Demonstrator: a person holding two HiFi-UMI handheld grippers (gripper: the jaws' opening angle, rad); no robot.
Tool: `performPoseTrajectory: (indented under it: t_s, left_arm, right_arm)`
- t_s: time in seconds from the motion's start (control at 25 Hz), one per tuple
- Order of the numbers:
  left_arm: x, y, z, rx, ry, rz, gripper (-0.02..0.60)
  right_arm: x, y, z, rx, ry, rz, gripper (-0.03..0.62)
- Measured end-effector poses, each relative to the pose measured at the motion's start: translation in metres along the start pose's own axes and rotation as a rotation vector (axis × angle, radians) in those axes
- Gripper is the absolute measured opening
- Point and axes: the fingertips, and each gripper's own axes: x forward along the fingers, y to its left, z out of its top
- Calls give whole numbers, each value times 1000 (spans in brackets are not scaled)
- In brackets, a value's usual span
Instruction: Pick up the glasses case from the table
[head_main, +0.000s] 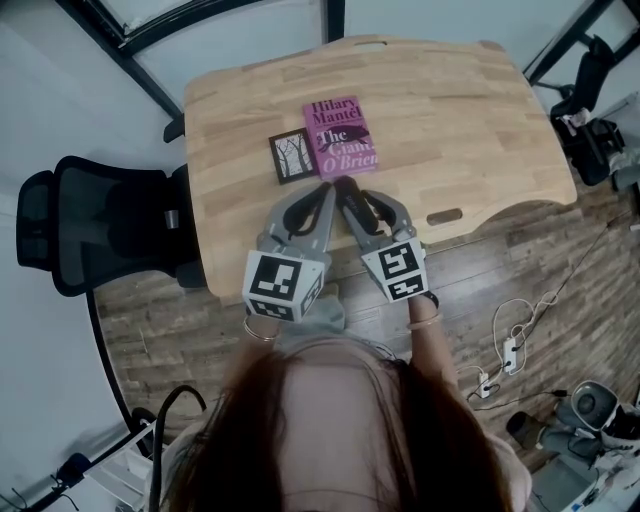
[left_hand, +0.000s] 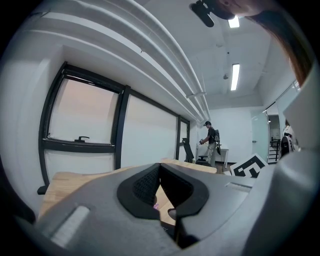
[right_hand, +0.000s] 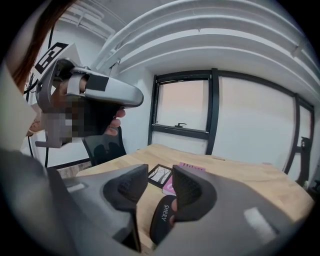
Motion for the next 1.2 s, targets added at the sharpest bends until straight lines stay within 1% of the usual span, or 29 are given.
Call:
performPoseTrajectory:
  t_s: [0.24, 0.4, 0.56, 0.68, 0.88, 1.2]
  left_arm:
    - [8, 6, -5, -8, 12, -5, 6]
    - [12, 10, -10, -14, 22, -1, 6]
    - [16, 15, -17, -25, 41, 0, 6]
    - [18, 18, -22, -36, 54, -1, 6]
    - [19, 23, -32, -50, 76, 1, 6]
    - [22, 28, -40, -58, 96, 3, 6]
  right_arm:
    - [15, 0, -19, -5, 55, 19, 191]
    - [24, -1, -35, 0, 99, 32, 202]
    - [33, -2, -53, 9, 144, 35, 228]
    - [37, -2, -63, 15, 171, 39, 231]
    - [44, 3, -82, 25, 213, 47, 265]
    - [54, -3, -110, 30, 300, 31, 296]
